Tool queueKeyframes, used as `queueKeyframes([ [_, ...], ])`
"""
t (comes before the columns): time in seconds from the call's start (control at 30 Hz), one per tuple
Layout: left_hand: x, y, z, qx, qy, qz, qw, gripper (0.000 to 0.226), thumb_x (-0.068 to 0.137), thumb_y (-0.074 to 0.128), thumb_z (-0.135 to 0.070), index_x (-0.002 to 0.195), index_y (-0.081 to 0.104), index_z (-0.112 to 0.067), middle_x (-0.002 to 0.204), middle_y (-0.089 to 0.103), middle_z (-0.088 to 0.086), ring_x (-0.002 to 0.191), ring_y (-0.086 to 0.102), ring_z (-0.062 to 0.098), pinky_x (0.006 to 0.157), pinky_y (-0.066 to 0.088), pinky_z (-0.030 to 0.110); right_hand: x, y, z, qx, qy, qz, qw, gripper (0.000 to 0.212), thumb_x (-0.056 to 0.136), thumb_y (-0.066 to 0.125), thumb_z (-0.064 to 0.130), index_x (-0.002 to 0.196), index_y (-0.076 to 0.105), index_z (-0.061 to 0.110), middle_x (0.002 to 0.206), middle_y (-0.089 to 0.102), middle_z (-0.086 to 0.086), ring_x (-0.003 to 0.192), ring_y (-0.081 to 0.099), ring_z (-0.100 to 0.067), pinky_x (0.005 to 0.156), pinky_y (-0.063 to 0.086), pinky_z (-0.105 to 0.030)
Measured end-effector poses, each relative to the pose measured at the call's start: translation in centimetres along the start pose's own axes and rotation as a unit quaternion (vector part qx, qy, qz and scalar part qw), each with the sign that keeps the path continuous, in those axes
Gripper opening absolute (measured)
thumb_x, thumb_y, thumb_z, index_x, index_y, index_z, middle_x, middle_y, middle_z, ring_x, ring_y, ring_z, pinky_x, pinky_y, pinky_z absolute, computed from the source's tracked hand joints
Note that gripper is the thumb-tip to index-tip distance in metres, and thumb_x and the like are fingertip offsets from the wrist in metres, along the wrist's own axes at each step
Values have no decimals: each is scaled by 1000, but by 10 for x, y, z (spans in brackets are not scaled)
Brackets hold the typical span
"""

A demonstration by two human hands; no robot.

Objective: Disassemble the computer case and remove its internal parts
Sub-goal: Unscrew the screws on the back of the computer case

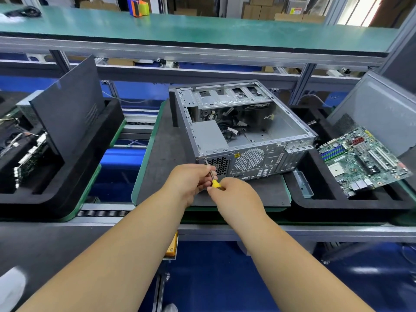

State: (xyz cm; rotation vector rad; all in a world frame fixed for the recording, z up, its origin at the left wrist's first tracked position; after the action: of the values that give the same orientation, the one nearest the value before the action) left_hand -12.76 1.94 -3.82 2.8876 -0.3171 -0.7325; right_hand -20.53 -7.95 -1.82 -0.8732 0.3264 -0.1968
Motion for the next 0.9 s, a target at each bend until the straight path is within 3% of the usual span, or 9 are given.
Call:
queueKeyframes([
  [0.17, 0, -2, 5, -6, -3, 0, 1000, 16, 97, 57, -15, 90, 70, -7, 75, 69, 4, 56, 65, 7, 53, 53, 16, 2, 2, 10, -149, -35, -55, 987, 17, 95, 46, 34, 81, 44, 24, 82, 53, 4, 74, 49, -20, 49, 25, -27],
  [0.3, 4, -3, 6, 34, -3, -26, 999, 20, 87, 73, -24, 88, 71, -4, 67, 68, 4, 47, 60, 8, 45, 47, 16, 3, 7, 5, -138, -42, -57, 988, 21, 94, 47, 40, 81, 43, 24, 81, 53, 5, 74, 50, -21, 52, 30, -28],
  [0.37, 6, -4, 6, 23, 7, -26, 999, 15, 86, 73, -17, 84, 71, -2, 62, 67, 4, 44, 58, 8, 44, 47, 16, 6, 9, 0, -44, -27, -1, 999, 30, 94, 48, 48, 76, 48, 23, 76, 56, 4, 70, 55, -19, 53, 36, -28],
  [0.43, 5, -5, 5, 5, 13, -21, 1000, 13, 85, 73, -13, 78, 72, -3, 61, 68, 4, 47, 60, 9, 46, 49, 17, 8, 10, -4, 148, 39, 82, 985, 41, 97, 45, 51, 79, 58, 17, 68, 58, 0, 60, 54, -15, 50, 40, -24],
  [0.57, 6, -4, 5, 12, -6, -30, 999, 14, 88, 70, -15, 78, 72, -6, 59, 69, 2, 43, 56, 7, 46, 49, 17, 4, 15, -13, 497, 150, 206, 829, 45, 105, 34, 36, 91, 64, 7, 60, 60, -4, 47, 50, -13, 48, 40, -23],
  [0.63, 5, -2, 4, 3, -5, -26, 1000, 15, 90, 67, -13, 79, 71, -5, 58, 68, 1, 44, 57, 7, 46, 48, 16, 2, 16, -16, 543, 162, 232, 791, 40, 104, 34, 30, 92, 64, 6, 61, 58, -3, 48, 46, -13, 49, 37, -23],
  [0.73, 3, 0, 4, -8, -6, -23, 1000, 15, 93, 63, -12, 82, 70, -4, 58, 68, 1, 45, 59, 7, 46, 48, 16, 2, 17, -17, 564, 165, 216, 780, 29, 103, 43, 26, 94, 62, 5, 61, 57, -2, 45, 49, -10, 48, 37, -22],
  [0.83, 2, 1, 3, -19, -6, -10, 1000, 15, 95, 60, -11, 87, 70, -2, 60, 68, 2, 47, 62, 7, 46, 49, 16, 3, 19, -16, 562, 154, 182, 792, 22, 100, 51, 24, 98, 62, 5, 58, 61, 0, 45, 54, -8, 44, 39, -21],
  [0.9, 1, 0, 3, -23, -5, -3, 1000, 16, 96, 58, -11, 89, 70, -2, 62, 69, 2, 51, 64, 7, 48, 51, 17, 5, 19, -16, 528, 142, 151, 824, 19, 99, 55, 23, 95, 63, 7, 58, 63, 2, 48, 57, -8, 44, 41, -19],
])
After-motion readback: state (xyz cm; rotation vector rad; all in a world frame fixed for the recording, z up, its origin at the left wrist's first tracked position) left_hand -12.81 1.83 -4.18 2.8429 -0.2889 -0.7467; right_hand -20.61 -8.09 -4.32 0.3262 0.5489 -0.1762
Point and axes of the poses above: each hand's wrist, its own x-axis towards the middle knuckle, its own y-axis out of the palm, z = x × y, the point moved 3 cm from there along x, towards the middle knuckle
